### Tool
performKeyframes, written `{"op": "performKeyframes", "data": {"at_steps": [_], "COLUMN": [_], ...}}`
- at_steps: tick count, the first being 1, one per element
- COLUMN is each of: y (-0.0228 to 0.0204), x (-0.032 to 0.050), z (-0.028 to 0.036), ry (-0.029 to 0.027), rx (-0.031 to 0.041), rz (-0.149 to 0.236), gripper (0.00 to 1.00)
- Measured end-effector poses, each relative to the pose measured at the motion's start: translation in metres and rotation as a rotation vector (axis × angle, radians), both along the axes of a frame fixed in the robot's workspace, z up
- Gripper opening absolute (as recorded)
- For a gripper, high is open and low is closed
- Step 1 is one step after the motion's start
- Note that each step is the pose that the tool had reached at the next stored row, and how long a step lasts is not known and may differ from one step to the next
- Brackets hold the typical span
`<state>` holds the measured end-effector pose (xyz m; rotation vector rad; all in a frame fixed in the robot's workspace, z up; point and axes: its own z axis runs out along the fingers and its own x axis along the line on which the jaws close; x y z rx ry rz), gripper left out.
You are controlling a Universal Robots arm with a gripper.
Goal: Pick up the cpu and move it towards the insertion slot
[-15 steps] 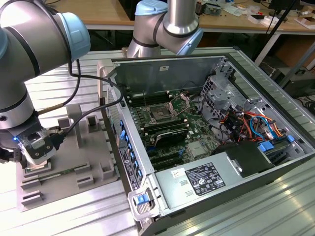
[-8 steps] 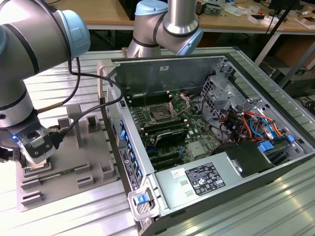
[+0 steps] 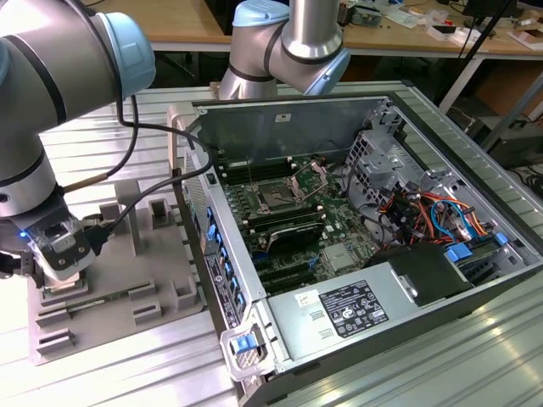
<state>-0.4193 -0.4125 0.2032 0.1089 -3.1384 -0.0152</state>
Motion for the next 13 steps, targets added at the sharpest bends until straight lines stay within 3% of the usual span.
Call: {"op": "performKeyframes", "data": {"at_steps": [13], "y": [0.0], "x": [0.0], "z": [0.0073], "ry": [0.0], "rx": [0.0001], "rz": [0.0], "gripper": [0.53]}}
